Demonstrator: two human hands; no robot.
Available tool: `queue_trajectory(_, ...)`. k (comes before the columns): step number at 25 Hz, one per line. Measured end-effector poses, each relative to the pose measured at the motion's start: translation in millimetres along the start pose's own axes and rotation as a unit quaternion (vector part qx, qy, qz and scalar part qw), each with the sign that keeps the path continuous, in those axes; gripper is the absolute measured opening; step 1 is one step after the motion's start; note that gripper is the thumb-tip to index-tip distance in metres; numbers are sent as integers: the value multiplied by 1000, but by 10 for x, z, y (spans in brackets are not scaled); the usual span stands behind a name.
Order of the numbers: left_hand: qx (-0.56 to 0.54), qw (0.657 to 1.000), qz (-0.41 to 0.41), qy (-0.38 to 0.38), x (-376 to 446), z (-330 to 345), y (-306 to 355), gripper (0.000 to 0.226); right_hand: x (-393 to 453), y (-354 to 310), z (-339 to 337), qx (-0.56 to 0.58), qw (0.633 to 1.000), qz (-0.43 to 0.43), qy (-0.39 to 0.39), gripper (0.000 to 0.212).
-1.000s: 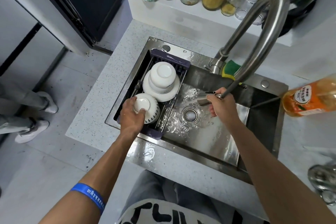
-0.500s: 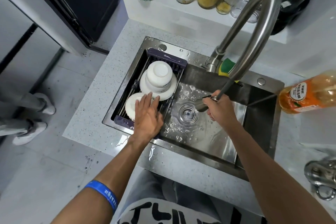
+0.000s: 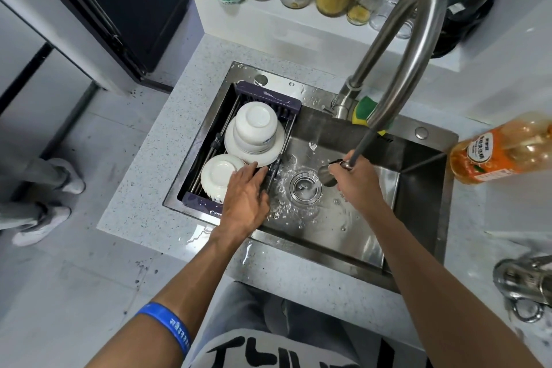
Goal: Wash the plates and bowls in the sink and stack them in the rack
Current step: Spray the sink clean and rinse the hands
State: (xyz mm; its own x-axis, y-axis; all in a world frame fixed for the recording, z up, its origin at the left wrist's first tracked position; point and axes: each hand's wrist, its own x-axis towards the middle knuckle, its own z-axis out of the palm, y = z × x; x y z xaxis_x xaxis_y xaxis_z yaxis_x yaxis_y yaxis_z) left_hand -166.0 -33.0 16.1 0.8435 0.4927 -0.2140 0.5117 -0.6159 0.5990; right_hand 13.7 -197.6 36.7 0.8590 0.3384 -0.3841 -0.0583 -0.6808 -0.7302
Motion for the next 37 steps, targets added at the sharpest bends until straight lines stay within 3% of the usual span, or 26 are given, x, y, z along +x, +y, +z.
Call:
queue_trajectory(3, 7, 1000, -2, -6, 7, 8, 5, 57, -23, 11, -5, -32, 999, -9, -3, 14)
queue_trajectory(6, 17, 1000, 1, -8, 16, 9, -1, 57, -6, -52, 14, 29, 999, -10, -26, 14)
queue_trajectory(10, -20, 1000, -4, -9, 4, -6, -63, 53, 96, -153, 74, 80, 994, -10, 69, 15)
queue_trajectory(13, -26, 1000, -11, -10, 22, -12, -81, 52, 174, -171, 89, 83, 995, -19, 61, 16)
queue_trajectory(17, -32, 999, -24, -13, 27, -20, -89, 52, 261, -95, -2, 36, 995, -28, 90, 21)
queue_trajectory(21, 53, 998, 11, -12, 39, 61, 20, 52, 277, 36, -186, 1, 996, -41, 79, 22)
queue_trajectory(24, 43, 997, 51, -24, 58, 157, 153, 56, 296, 174, -422, -30, 994, -13, 103, 22)
queue_trajectory(27, 38, 995, 67, -61, 116, 264, 234, 58, 290, 263, -584, -36, 996, -9, 75, 19)
queue_trajectory(35, 24, 993, 21, -110, 113, 387, 256, 59, 215, 362, -772, -90, 995, 11, 52, 10)
queue_trajectory(37, 26, 993, 11, -116, 85, 385, 227, 59, 181, 342, -720, -75, 997, 18, 15, 11)
